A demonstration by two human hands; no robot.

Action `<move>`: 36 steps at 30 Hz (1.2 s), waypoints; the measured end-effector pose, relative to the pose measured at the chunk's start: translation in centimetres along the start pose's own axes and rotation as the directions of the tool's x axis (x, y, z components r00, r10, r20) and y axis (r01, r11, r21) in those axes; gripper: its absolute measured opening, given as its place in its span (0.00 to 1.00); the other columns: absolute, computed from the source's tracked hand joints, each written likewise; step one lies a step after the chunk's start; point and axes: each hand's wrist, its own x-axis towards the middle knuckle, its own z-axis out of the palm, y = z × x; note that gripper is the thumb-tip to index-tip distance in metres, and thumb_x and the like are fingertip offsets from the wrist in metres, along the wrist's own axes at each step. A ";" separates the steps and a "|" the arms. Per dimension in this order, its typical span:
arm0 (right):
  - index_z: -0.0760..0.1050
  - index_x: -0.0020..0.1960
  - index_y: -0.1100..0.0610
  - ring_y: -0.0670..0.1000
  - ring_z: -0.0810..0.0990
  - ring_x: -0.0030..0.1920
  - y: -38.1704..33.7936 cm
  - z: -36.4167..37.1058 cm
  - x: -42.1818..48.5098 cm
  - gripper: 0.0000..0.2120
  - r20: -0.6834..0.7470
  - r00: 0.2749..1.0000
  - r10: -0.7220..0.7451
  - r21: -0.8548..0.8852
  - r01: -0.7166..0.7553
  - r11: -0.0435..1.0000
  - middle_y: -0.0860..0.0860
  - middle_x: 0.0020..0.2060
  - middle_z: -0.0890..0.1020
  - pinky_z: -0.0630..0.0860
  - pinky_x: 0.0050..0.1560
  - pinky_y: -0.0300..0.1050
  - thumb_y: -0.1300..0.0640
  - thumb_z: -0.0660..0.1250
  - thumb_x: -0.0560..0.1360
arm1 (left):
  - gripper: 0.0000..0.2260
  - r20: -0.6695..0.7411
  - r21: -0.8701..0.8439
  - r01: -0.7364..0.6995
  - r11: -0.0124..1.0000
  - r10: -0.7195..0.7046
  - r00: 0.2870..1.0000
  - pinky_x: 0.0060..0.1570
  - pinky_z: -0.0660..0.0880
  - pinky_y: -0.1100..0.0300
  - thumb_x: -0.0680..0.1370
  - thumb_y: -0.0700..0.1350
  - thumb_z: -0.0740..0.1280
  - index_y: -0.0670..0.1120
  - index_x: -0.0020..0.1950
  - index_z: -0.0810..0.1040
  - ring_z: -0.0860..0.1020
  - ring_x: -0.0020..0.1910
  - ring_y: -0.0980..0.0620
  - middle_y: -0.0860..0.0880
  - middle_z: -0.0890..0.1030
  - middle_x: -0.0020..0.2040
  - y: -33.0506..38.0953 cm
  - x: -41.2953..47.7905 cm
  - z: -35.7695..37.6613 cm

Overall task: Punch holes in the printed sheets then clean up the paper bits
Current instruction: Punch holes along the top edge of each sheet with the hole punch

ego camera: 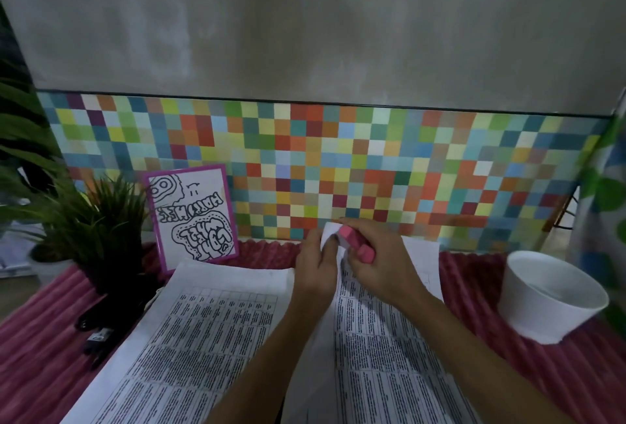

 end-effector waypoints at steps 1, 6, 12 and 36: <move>0.78 0.51 0.59 0.53 0.78 0.40 -0.1 -0.3 0.0 0.14 0.015 1.000 0.000 -0.014 0.000 1.000 0.51 0.40 0.81 0.75 0.42 0.49 0.63 0.65 0.66 | 0.15 -0.005 -0.002 -0.012 1.000 0.012 1.000 0.47 0.72 0.39 0.80 0.50 0.58 0.38 0.50 0.74 0.75 0.43 0.40 0.39 0.76 0.42 0.0 -0.1 0.0; 0.79 0.49 0.58 0.52 0.75 0.36 -0.5 -0.9 0.4 0.11 0.105 0.994 0.003 -0.100 0.008 0.995 0.51 0.35 0.80 0.72 0.40 0.50 0.59 0.65 0.67 | 0.16 -0.015 -0.015 -0.049 0.999 0.049 0.999 0.41 0.72 0.40 0.81 0.52 0.57 0.39 0.50 0.73 0.73 0.37 0.44 0.38 0.74 0.39 0.6 -0.6 0.1; 0.77 0.47 0.57 0.46 0.73 0.36 -0.9 -1.2 0.6 0.10 0.090 0.995 0.033 -0.090 -0.025 0.996 0.47 0.35 0.77 0.67 0.36 0.36 0.61 0.65 0.67 | 0.09 -0.021 -0.014 -0.109 0.994 0.109 0.994 0.40 0.73 0.40 0.82 0.49 0.58 0.46 0.52 0.74 0.75 0.38 0.41 0.42 0.76 0.40 0.7 -0.7 -0.1; 0.80 0.51 0.54 0.41 0.76 0.37 -2.3 -1.8 2.0 0.10 0.199 0.961 0.194 -0.058 -0.186 0.981 0.43 0.38 0.80 0.70 0.39 0.36 0.64 0.68 0.73 | 0.10 0.072 -0.266 0.118 0.957 -0.103 0.992 0.42 0.77 0.46 0.82 0.48 0.63 0.42 0.53 0.79 0.79 0.40 0.42 0.35 0.80 0.43 0.5 -2.0 -1.2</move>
